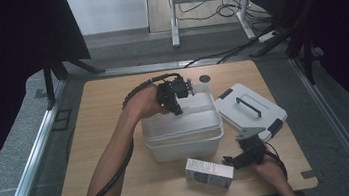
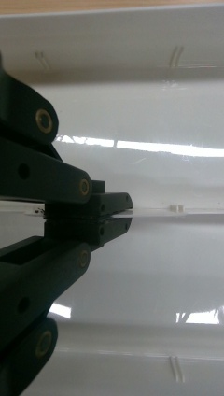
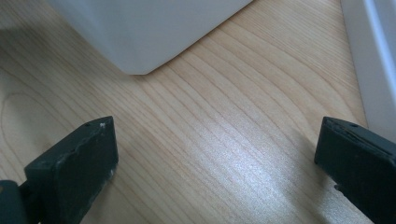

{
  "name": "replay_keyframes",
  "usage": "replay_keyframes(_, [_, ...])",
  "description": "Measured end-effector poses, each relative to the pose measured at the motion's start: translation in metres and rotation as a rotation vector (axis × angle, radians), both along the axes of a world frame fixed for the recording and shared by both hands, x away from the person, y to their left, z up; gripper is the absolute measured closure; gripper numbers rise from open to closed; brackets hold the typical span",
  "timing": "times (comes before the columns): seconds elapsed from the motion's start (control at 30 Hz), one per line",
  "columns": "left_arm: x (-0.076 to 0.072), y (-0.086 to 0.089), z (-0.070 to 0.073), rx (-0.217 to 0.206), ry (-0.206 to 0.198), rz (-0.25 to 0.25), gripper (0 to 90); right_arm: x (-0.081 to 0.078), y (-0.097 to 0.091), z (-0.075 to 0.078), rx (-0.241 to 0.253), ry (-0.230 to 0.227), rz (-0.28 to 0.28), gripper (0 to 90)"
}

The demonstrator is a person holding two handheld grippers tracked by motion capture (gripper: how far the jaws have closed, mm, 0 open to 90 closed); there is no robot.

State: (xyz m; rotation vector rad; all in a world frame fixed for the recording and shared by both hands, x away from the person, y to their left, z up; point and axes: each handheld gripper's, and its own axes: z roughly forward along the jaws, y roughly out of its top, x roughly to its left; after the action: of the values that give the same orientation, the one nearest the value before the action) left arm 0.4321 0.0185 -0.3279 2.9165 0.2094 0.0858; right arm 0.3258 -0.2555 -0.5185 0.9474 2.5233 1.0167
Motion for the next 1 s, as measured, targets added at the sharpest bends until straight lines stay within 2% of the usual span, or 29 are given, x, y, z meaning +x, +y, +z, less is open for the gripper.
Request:
replay_keyframes(0.27, [0.001, 0.031, 0.006, 0.001, -0.006, 0.137, 88.9, 0.0, 0.0, 0.0, 0.0, 0.003, 0.001, 0.0])
replay_keyframes(0.63, [-0.001, 0.093, 0.008, -0.014, -0.003, 0.331, 88.9, 0.0, 0.0, 0.0, 0.0, 0.004, -0.001, 0.0])
replay_keyframes(0.77, [-0.003, 0.116, 0.009, -0.018, 0.0, 0.394, 88.9, 0.0, 0.0, 0.0, 0.0, 0.004, -0.002, 0.0])
replay_keyframes(1.0, [-0.007, 0.15, 0.007, -0.022, -0.004, 0.473, 88.9, 0.0, 0.0, 0.0, 0.001, 0.001, -0.006, 0.0])
